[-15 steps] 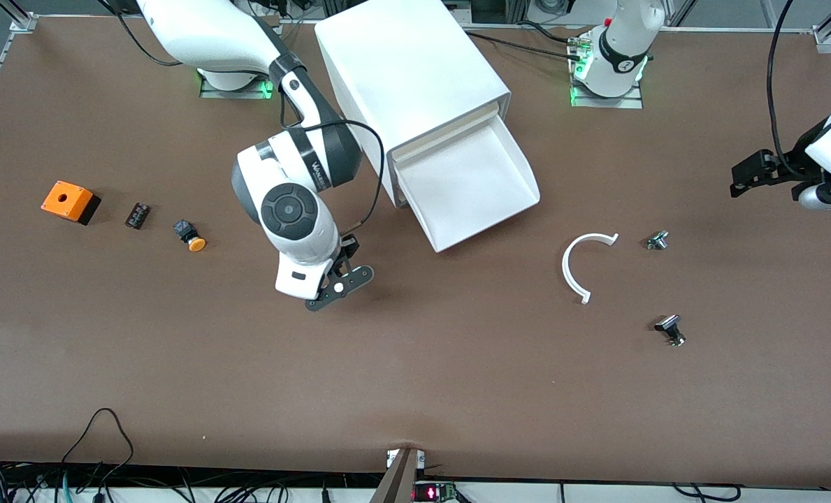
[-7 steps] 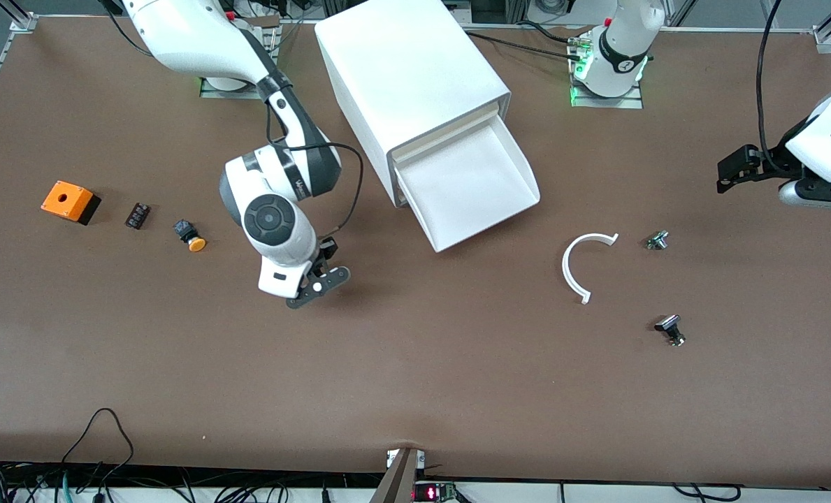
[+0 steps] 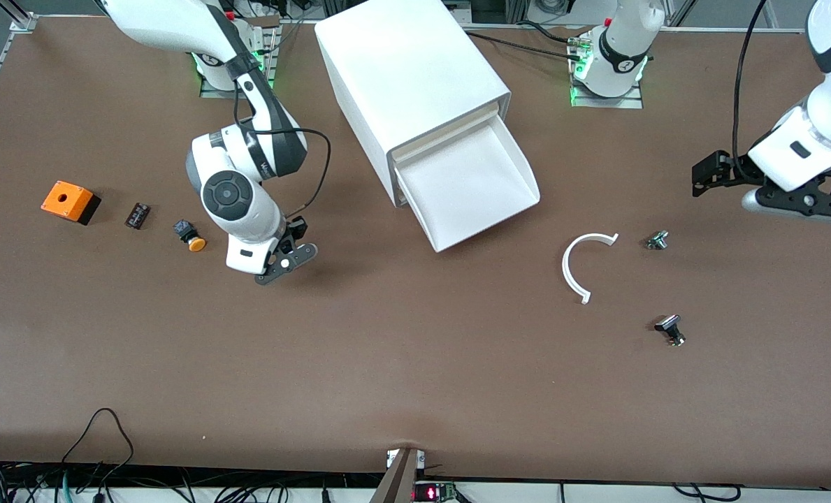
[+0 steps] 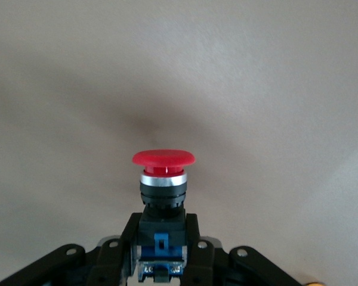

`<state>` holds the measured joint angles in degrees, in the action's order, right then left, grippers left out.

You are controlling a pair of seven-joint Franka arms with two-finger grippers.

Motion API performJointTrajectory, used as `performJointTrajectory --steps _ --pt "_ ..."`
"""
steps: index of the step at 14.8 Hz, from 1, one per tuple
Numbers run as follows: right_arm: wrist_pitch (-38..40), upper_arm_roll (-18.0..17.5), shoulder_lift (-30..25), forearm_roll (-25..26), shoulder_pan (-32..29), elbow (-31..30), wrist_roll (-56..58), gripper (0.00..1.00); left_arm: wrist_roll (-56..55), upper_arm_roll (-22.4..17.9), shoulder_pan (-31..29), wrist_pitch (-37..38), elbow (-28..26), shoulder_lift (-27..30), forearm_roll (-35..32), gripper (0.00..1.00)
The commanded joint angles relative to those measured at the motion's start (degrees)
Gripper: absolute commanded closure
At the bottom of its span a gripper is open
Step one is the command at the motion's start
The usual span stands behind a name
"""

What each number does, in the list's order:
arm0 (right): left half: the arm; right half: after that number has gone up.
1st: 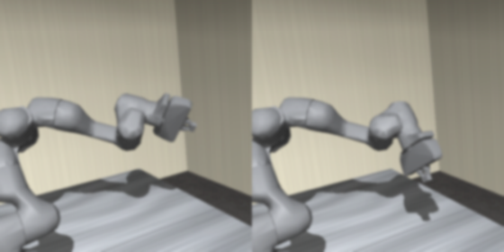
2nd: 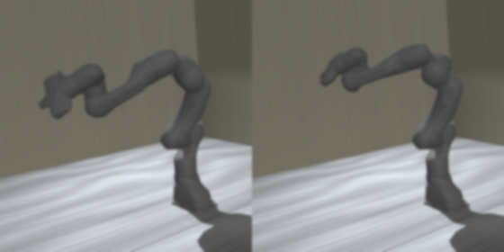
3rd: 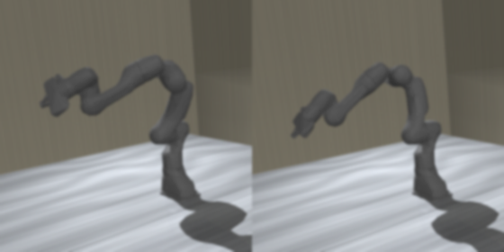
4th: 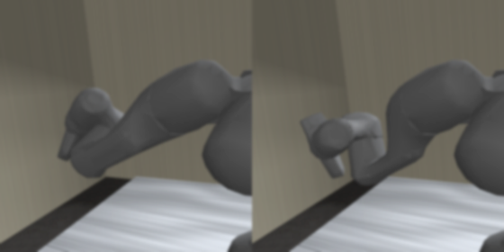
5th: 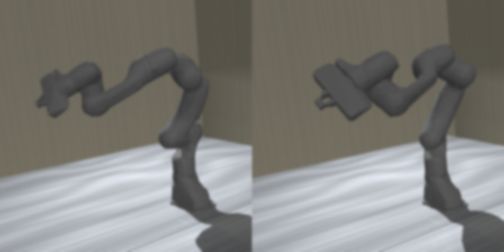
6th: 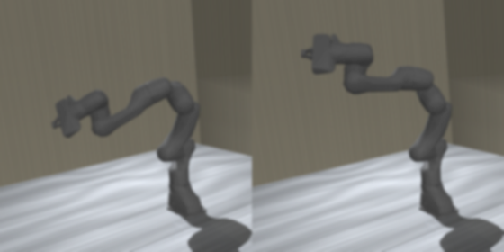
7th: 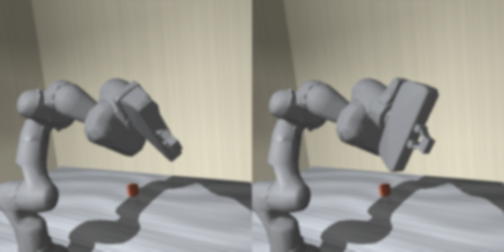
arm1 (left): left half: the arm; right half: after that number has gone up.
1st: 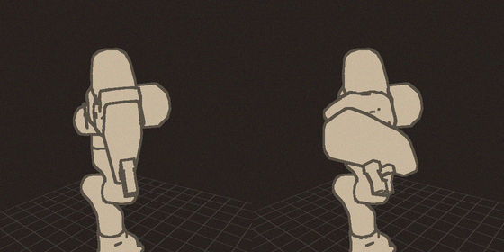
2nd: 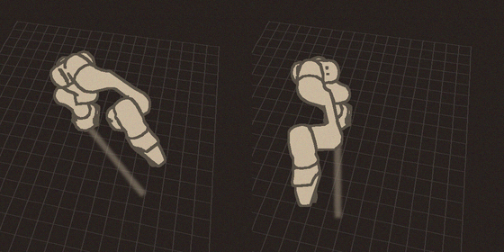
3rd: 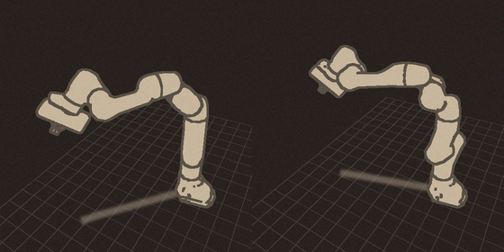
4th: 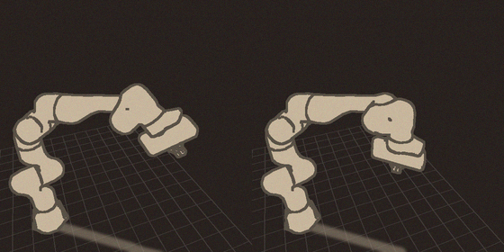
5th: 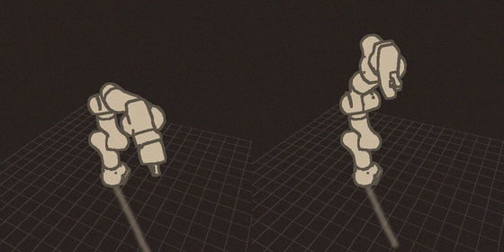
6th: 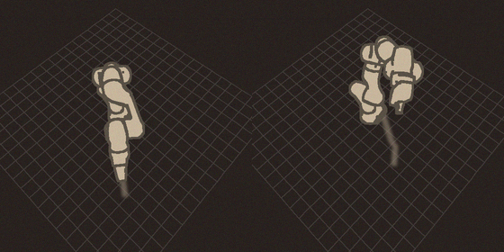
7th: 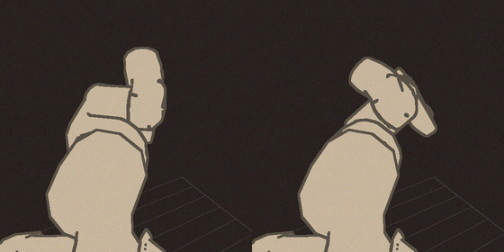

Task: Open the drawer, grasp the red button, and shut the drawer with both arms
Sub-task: 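Carry the red button beside the cabinet with the right gripper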

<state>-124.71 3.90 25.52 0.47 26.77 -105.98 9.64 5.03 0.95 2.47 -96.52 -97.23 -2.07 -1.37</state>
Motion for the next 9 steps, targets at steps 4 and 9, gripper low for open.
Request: performJointTrajectory --steps 4,9 --pt "-10.7 -0.6 2.2 0.8 -2.6 -6.3 2.1 0.72 -0.3 0.0 0.8 0.0 0.2 -3.6 -0.7 0.00" --pt "-17.3 -0.6 6.6 0.6 -2.6 -6.6 1.3 0.49 1.0 2.9 0.8 -2.8 -4.1 -6.4 -0.4 0.00"
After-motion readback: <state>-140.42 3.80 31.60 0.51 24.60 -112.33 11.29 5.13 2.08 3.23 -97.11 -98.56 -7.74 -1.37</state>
